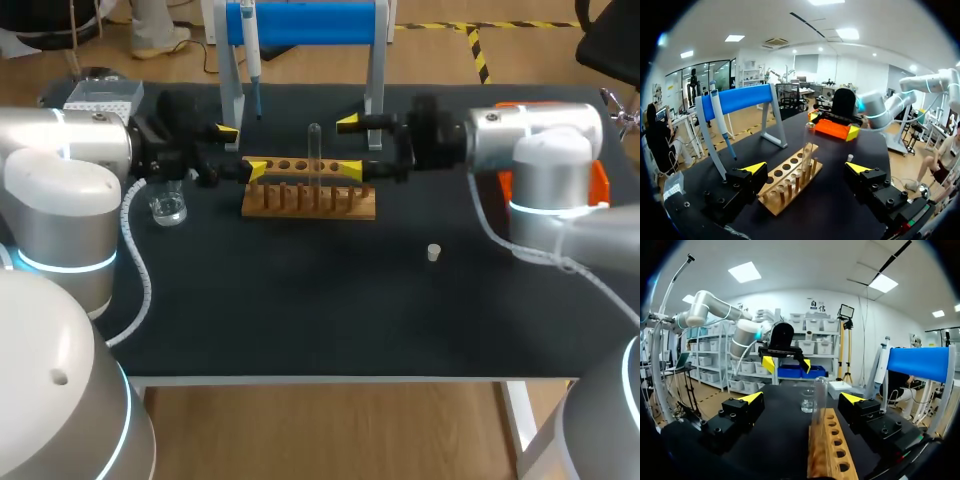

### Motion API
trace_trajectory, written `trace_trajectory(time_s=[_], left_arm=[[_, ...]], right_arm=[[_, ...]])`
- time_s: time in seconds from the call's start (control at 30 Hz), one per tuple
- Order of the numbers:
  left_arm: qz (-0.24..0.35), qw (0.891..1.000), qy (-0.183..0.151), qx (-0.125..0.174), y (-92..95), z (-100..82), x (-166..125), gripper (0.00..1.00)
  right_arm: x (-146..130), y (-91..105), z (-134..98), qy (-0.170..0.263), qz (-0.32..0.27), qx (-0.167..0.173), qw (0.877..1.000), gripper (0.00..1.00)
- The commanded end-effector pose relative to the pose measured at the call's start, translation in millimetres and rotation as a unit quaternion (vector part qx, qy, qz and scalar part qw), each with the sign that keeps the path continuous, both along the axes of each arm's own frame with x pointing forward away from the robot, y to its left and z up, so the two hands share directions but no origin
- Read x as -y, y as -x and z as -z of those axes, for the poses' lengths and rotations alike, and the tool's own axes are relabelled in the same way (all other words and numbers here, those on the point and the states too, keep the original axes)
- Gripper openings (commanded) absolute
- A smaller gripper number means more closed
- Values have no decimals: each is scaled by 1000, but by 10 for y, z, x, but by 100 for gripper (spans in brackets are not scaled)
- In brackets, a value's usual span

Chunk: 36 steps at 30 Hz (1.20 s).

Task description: Invert the test tube, pick up the pipette, mount the tip to pipette, aspirate from beaker and dispense into the tube, eject the tip, return the pipette, and cap with the stopper.

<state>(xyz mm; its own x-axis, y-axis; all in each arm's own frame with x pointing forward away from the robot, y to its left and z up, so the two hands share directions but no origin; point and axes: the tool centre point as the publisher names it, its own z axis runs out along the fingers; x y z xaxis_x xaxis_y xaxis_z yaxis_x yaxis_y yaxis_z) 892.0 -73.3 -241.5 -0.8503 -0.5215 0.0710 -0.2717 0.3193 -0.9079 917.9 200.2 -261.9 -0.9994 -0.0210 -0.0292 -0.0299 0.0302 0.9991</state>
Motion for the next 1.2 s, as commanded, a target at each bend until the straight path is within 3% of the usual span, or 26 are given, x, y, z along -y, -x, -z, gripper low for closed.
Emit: trace_trajectory(time_s=[0.03, 0.43, 0.6, 1.2], left_arm=[[0, 1000, 0, 0, 5, -3, -5, 100], [0, 1000, 0, 0, 5, -3, -5, 100], [0, 1000, 0, 0, 5, -3, -5, 100], [0, 1000, 0, 0, 5, -3, -5, 100]], right_arm=[[-108, -120, 47, -3, -23, -4, 1000, 100], [-328, -230, 137, 1, -31, -16, 999, 100], [-401, -280, 174, 8, -29, -46, 998, 100], [-457, -275, 166, 4, -28, -33, 999, 100]])
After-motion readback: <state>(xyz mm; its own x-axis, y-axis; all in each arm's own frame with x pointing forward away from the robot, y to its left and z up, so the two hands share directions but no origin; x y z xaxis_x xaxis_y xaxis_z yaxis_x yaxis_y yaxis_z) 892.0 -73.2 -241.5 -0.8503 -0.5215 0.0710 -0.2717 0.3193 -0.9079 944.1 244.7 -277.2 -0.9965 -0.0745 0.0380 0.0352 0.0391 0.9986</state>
